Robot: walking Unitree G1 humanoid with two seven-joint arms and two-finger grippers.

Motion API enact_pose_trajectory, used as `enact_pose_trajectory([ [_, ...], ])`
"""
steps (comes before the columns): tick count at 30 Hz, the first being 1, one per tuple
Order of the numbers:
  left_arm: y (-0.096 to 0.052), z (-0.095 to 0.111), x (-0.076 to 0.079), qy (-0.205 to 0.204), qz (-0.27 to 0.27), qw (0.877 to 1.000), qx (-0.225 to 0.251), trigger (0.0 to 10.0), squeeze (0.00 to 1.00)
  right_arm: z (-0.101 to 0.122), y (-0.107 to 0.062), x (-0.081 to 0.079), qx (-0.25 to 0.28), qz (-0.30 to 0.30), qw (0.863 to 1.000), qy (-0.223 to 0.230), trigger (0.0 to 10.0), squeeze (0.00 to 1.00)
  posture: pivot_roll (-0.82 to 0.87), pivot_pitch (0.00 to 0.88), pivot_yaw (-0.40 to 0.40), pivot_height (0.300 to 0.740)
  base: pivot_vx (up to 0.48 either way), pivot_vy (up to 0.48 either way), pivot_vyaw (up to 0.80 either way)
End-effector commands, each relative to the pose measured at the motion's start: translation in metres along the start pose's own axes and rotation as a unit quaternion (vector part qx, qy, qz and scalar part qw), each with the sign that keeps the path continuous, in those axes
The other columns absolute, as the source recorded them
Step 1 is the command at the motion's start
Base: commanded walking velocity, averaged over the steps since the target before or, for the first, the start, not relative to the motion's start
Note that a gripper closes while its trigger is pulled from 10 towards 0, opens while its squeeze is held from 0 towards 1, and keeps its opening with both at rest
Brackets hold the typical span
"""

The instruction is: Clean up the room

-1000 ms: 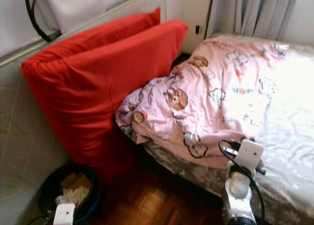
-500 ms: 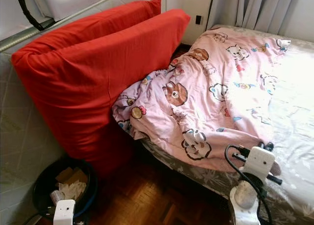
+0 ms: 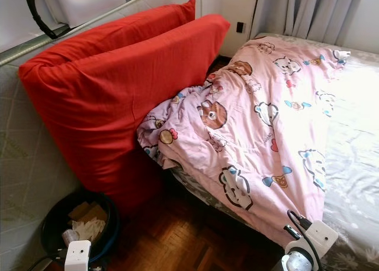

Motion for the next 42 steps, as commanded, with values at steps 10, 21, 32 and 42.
enact_pose_trajectory([
  [10,-0.002,-0.006,-0.002,0.013,-0.001,1.000,-0.011,10.0,0.00,-0.017,0.002,0.014,-0.052,-0.017,0.998,0.008,10.0,0.00,-0.07,0.065,0.048,0.740,0.000,0.000,0.00],
  [21,-0.002,-0.006,-0.002,0.014,0.001,1.000,-0.011,10.0,0.00,-0.014,0.007,0.016,-0.054,-0.022,0.998,0.009,10.0,0.15,-0.07,0.053,0.051,0.740,0.000,0.000,0.00],
  [32,-0.002,-0.007,-0.001,0.016,-0.002,1.000,-0.013,10.0,0.00,-0.039,-0.010,-0.032,-0.126,0.178,0.976,-0.025,10.0,0.00,-0.08,0.036,0.053,0.740,0.000,0.000,0.00],
  [42,-0.003,-0.009,0.002,-0.025,0.014,0.999,-0.018,10.0,0.00,-0.064,-0.028,-0.042,-0.153,0.305,0.913,-0.222,10.0,0.00,-0.09,0.003,0.033,0.740,0.000,0.000,0.00],
])
Point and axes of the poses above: a point about 5 cm out from each wrist's last joint towards the gripper, its own y axis pointing out of the wrist towards the gripper, its own z axis along the axis of the wrist's last joint, x = y × z, the point moved 1 cm from there along y, pointing out of the wrist towards the gripper, and after that the axes turned 6 degrees about y, right-handed, at the moved point
